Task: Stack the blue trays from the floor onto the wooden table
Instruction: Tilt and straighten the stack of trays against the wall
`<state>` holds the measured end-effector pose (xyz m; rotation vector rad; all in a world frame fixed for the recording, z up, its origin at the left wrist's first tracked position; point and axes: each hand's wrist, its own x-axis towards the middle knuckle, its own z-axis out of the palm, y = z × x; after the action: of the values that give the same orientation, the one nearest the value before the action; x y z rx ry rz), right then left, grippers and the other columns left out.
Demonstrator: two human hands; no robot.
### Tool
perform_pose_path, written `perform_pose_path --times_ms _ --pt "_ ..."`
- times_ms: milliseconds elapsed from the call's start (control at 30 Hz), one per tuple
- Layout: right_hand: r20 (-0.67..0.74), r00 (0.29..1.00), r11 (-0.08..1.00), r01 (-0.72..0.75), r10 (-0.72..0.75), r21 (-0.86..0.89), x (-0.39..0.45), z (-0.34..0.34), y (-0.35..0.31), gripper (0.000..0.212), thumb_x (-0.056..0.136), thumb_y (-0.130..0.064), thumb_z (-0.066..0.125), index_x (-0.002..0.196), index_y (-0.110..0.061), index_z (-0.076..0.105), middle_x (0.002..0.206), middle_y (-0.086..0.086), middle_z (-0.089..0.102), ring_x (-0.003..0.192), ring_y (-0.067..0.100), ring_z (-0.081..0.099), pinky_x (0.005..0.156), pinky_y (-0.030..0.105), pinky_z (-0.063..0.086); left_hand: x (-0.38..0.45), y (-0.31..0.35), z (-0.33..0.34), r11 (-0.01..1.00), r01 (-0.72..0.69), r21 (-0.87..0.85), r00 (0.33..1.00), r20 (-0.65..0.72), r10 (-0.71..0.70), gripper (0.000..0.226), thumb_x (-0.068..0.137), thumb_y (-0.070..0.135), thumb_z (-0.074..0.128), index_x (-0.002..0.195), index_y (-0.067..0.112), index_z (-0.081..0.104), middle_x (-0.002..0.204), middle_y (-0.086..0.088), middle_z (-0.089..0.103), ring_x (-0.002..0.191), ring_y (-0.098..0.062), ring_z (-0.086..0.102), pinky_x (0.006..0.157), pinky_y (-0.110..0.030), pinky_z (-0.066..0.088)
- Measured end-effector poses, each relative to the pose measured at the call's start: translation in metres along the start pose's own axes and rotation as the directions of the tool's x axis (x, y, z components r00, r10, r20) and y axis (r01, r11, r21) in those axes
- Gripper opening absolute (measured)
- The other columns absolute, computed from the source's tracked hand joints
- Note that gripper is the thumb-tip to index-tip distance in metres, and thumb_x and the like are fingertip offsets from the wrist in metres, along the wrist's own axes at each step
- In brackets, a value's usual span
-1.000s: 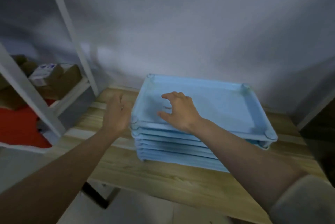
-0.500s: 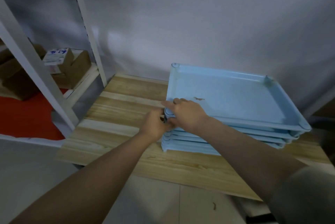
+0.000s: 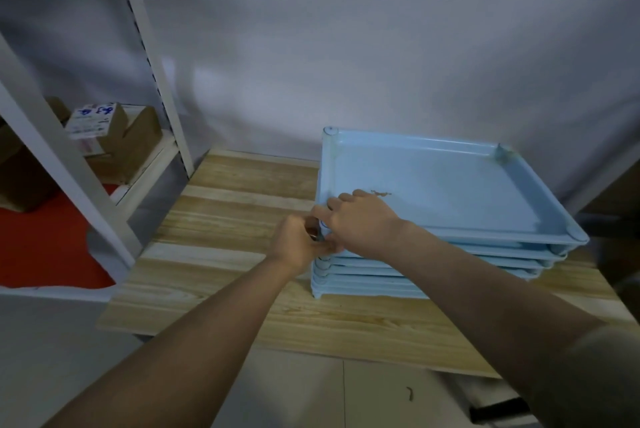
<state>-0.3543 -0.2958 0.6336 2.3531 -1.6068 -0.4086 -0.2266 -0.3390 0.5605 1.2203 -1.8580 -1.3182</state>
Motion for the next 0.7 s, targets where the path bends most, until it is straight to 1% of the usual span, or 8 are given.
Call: perform_pose_path --times_ms 33,133,200,267,333,467,567,700 --pt "0.014 1.0 1.0 -0.007 0.008 -0.016 0.001 -0.002 -0.001 0.039 0.096 -0.031 0.049 0.131 -0.017 0.037 0.107 0.007 0.06 0.097 0.027 0.06 0.082 0.035 0.04 0.001 -0.003 0.0 1.0 -0.006 0.006 1.0 0.006 0.006 0.033 0.058 0.023 0.091 0.08 0.007 0.072 0.079 -0.01 0.073 0.072 -0.021 0.068 0.07 -0.04 0.057" --pt "0.137 0.988 0.996 -0.075 0.069 0.045 0.008 -0.011 0.0 0.037 0.095 -0.031 0.044 0.129 -0.02 0.033 0.094 0.006 0.059 0.076 0.027 0.056 0.064 0.035 0.036 -0.004 -0.005 0.002 0.999 -0.032 -0.011 0.999 -0.019 0.032 0.026 0.058 0.019 0.091 0.073 0.024 0.07 0.071 0.006 0.073 0.068 -0.01 0.068 0.066 -0.032 0.057" --pt "0.193 0.979 0.99 -0.089 0.067 0.107 0.012 -0.015 0.002 0.039 0.092 -0.029 0.048 0.128 -0.022 0.034 0.089 0.005 0.054 0.073 0.027 0.053 0.059 0.035 0.037 -0.005 -0.005 0.003 0.998 -0.033 -0.054 0.999 -0.026 0.031 0.027 0.056 0.017 0.092 0.072 0.023 0.07 0.068 0.006 0.072 0.066 -0.011 0.068 0.066 -0.035 0.058" --pt "0.213 0.976 0.984 -0.071 0.034 0.166 0.012 -0.016 0.001 0.037 0.092 -0.026 0.05 0.126 -0.021 0.036 0.087 0.004 0.051 0.076 0.026 0.054 0.06 0.035 0.04 -0.005 -0.006 0.002 0.998 -0.032 -0.061 0.999 -0.021 0.031 0.028 0.055 0.019 0.092 0.075 0.017 0.072 0.071 0.0 0.074 0.069 -0.017 0.07 0.07 -0.044 0.059" --pt "0.226 0.974 0.973 -0.039 -0.014 0.228 0.01 -0.02 0.002 0.032 0.094 -0.026 0.051 0.123 -0.02 0.04 0.084 0.002 0.049 0.081 0.026 0.057 0.063 0.035 0.042 -0.004 -0.007 0.002 0.997 -0.026 -0.071 1.0 -0.019 0.025 0.031 0.056 0.018 0.092 0.081 0.013 0.075 0.076 -0.003 0.075 0.076 -0.021 0.072 0.073 -0.046 0.059" --pt "0.097 0.995 0.945 -0.056 0.026 0.322 0.014 -0.055 0.039 0.028 0.095 -0.034 0.053 0.118 -0.019 0.046 0.102 0.006 0.056 0.092 0.028 0.057 0.079 0.041 0.05 -0.003 0.001 0.0 0.993 0.084 -0.077 0.996 0.009 -0.084 0.055 0.057 0.016 0.092 0.109 0.015 0.073 0.096 -0.001 0.073 0.088 -0.013 0.069 0.082 -0.029 0.057" --pt "0.025 0.998 0.942 -0.057 0.052 0.33 0.005 -0.067 0.048 0.03 0.094 -0.034 0.054 0.119 -0.021 0.044 0.097 0.003 0.051 0.09 0.029 0.056 0.079 0.044 0.05 -0.002 0.007 -0.002 0.993 0.115 0.005 0.993 0.037 -0.115 0.061 0.058 0.021 0.092 0.115 0.019 0.07 0.102 -0.002 0.07 0.095 -0.012 0.067 0.082 -0.023 0.054" --pt "0.079 0.997 0.959 -0.027 0.005 0.282 -0.007 -0.054 0.029 0.025 0.096 -0.03 0.052 0.117 -0.018 0.045 0.095 0.003 0.05 0.089 0.029 0.058 0.073 0.041 0.049 -0.004 0.006 -0.008 0.995 0.079 0.055 0.988 0.125 -0.085 0.058 0.069 0.011 0.085 0.123 0.019 0.064 0.114 -0.005 0.068 0.101 -0.013 0.064 0.081 -0.02 0.049"
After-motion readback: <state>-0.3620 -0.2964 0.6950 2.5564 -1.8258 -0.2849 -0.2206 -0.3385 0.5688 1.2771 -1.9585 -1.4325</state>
